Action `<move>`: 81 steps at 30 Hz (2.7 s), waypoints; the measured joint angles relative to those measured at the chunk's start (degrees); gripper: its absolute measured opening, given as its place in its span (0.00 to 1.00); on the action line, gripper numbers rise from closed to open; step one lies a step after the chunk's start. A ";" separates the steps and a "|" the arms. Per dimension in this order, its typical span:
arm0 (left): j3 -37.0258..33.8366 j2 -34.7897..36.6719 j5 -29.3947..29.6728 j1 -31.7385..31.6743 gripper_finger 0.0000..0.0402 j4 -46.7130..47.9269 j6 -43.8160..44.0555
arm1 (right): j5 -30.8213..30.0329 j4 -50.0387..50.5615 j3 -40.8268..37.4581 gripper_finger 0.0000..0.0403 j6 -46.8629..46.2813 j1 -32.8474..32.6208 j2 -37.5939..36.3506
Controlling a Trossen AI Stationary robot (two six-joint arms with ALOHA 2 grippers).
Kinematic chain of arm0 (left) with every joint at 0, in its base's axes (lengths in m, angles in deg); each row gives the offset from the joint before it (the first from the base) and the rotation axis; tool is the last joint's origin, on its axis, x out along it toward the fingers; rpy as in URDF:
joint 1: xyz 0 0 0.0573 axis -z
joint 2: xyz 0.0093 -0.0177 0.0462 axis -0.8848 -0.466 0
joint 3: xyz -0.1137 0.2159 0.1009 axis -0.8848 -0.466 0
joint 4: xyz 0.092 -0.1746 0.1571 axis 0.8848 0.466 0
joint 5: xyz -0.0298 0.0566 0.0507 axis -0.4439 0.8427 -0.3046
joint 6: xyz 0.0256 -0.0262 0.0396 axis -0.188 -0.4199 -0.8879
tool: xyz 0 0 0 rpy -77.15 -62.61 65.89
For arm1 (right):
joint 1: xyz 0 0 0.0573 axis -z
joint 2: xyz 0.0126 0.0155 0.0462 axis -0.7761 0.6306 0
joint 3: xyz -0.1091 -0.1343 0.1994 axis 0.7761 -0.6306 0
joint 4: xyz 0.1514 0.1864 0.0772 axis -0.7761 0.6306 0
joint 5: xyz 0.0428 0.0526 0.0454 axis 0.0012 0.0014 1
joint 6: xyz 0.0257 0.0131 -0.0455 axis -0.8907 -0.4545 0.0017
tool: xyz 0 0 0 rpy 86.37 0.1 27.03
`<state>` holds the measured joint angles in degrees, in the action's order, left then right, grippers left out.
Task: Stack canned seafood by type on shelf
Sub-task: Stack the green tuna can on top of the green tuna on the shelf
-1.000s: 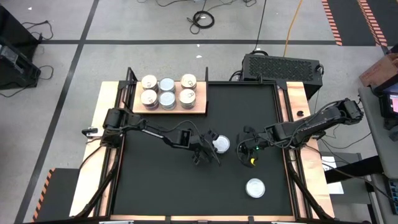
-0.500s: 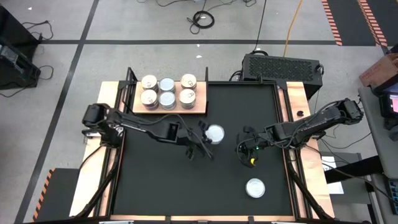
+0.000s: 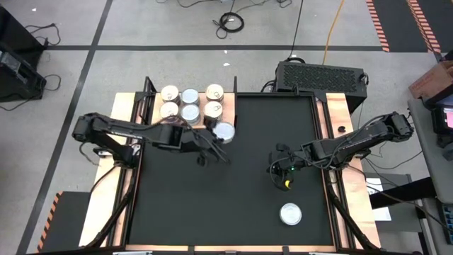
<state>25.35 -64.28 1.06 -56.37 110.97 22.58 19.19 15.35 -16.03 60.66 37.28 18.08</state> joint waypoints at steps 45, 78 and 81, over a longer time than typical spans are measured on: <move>-20.63 11.06 -18.69 -46.43 0.00 -10.26 -4.70 | 0.00 -1.29 -0.02 0.00 2.59 0.02 0.00; -20.08 8.22 -14.89 -43.36 0.16 -9.24 -6.49 | 0.00 -1.36 -0.04 0.00 2.64 0.04 0.00; -18.67 9.01 -12.51 -41.60 0.19 -9.25 -6.11 | 0.00 -1.41 -0.04 0.00 2.45 0.04 0.00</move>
<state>6.68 -55.27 -11.45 -97.97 101.72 16.47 19.19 13.94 -16.07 63.11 37.32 18.08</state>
